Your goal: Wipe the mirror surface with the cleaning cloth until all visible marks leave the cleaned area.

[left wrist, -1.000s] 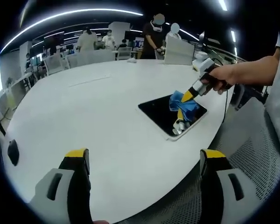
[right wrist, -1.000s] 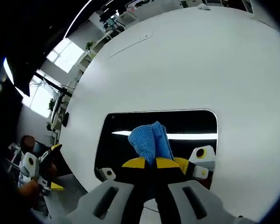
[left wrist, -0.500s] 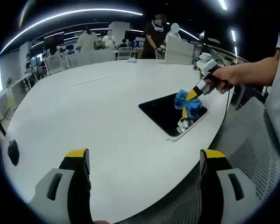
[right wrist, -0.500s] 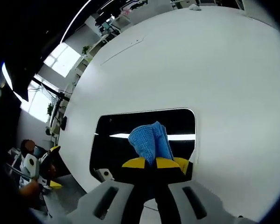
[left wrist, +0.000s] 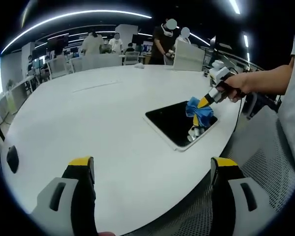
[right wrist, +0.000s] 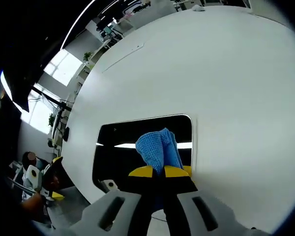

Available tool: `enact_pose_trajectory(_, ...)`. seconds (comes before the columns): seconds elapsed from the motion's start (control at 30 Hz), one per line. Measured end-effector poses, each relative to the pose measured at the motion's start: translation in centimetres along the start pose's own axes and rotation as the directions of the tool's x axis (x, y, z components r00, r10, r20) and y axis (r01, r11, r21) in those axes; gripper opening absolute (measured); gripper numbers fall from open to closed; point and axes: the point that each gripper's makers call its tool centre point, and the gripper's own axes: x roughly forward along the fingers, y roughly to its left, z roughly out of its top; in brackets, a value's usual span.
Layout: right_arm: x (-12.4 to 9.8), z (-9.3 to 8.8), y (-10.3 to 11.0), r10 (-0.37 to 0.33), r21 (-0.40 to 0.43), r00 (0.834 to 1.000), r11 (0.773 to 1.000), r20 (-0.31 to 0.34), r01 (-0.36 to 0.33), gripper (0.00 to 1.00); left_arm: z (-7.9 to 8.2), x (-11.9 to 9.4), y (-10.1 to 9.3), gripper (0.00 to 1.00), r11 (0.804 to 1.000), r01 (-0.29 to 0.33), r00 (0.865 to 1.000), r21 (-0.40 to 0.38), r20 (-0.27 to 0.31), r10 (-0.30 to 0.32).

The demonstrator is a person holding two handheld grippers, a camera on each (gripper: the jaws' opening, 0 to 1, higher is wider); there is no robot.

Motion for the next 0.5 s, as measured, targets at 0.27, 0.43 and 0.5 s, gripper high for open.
enact_pose_trajectory(0.27, -0.6, 0.2, -1.2, -0.012, 0.024, 1.0, 1.0, 0.01, 0.012, 0.0, 0.0, 0.0, 0.1, 0.99, 1.0, -0.003, 1.0, -0.006, 0.002, 0.003)
enact_pose_trajectory(0.43, -0.8, 0.3, -1.3, -0.018, 0.031, 1.0, 0.999, 0.012, 0.017, 0.0, 0.2, -0.3, 1.3, 0.99, 0.998, -0.038, 0.999, -0.049, 0.013, 0.039)
enact_pose_trajectory(0.5, -0.9, 0.2, -1.2, -0.018, 0.032, 1.0, 0.999, 0.014, 0.018, 0.0, 0.5, -0.7, 1.6, 0.99, 0.998, -0.037, 0.999, -0.056, 0.029, 0.039)
